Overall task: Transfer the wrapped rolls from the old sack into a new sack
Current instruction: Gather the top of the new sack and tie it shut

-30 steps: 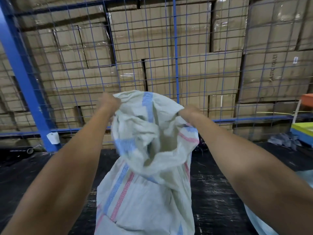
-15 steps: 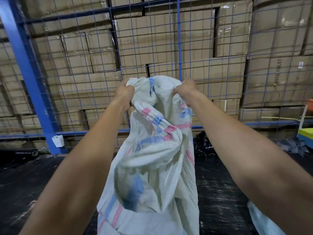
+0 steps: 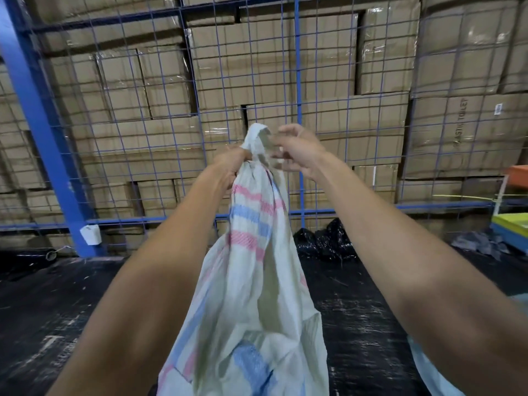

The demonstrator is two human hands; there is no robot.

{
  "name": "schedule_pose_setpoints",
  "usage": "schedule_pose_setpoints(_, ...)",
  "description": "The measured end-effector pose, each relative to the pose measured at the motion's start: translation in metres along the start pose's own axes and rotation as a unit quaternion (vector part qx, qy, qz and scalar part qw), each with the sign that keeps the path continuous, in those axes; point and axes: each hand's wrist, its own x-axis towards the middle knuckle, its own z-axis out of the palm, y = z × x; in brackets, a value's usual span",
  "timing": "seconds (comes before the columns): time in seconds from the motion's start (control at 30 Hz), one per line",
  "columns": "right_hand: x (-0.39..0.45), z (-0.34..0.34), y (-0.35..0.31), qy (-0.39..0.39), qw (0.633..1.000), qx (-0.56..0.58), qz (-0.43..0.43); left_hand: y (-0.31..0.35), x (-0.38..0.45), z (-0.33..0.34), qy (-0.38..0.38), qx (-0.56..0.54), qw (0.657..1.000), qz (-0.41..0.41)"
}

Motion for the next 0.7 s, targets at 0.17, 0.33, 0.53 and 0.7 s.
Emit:
schedule_pose_setpoints(0.17,-0.028,0.012,0.03,-0.166,0.927,-0.307,0.138,-0.007,0.031,-0.004,0.127,-0.053,0.99,0.019)
schedule_pose_setpoints(0.33,-0.03,0.013,0.071,-0.255,0.834,-0.46,0.168,-0.013,0.039,-0.019,0.221,-0.048,0.974,0.031)
schedule_pose_setpoints(0.53,-0.028,-0.039,0.063,-0.291,0.754,-0.527,0.262,-0.015,0.027,-0.049,0.261,0.054,0.963,0.029)
schedule_pose_setpoints(0.7,-0.002,-0.049,0.02,0.075,0.83,-0.539,-0.125,0.001,0.007,-0.058,0.212,0.172,0.962,0.025)
